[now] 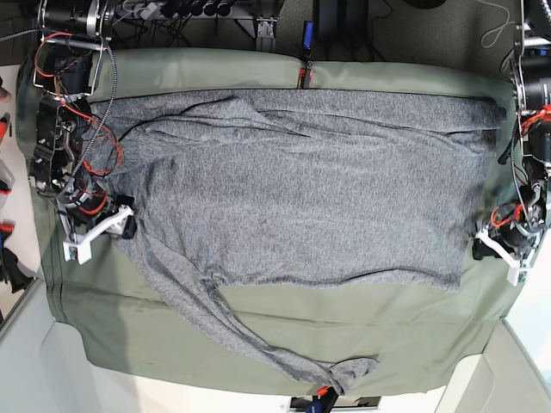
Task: Fold the T-shirt properly
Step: 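Move both grippers to the shirt's side edges midway and grasp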
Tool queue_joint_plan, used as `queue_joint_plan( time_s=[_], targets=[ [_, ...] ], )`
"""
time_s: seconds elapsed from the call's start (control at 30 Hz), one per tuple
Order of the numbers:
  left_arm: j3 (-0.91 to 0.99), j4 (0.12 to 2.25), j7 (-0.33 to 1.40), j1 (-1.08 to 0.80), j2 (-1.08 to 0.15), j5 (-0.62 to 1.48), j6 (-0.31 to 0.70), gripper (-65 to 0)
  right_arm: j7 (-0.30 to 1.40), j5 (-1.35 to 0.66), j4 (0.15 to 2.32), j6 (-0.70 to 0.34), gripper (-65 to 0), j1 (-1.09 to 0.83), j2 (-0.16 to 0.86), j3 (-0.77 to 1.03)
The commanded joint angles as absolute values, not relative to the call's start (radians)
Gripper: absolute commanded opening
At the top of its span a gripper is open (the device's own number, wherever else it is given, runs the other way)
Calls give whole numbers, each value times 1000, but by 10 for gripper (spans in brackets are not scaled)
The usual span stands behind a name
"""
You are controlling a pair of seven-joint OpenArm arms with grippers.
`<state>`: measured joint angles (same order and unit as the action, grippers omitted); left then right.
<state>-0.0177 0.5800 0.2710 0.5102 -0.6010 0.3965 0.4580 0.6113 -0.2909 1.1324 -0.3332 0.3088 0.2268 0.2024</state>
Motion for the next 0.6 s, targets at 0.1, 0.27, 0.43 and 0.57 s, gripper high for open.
queue_joint_plan(
  time_s=[0.1,0.27,0.43,0.57],
  targets=[
    [-24,519,244,562,-581,406,464,-281,640,-292,1137,-336,-329,319,229,201],
    [-24,520,242,565,-551,431,538,-281,640,-292,1137,-337,-329,321,230,201],
    [-24,521,243,565,-537,484,622,-281,640,-292,1137,-337,-329,321,230,201],
    [-24,521,244,568,-525,482,622,-281,640,-295,1137,-337,-329,322,230,200]
  ],
)
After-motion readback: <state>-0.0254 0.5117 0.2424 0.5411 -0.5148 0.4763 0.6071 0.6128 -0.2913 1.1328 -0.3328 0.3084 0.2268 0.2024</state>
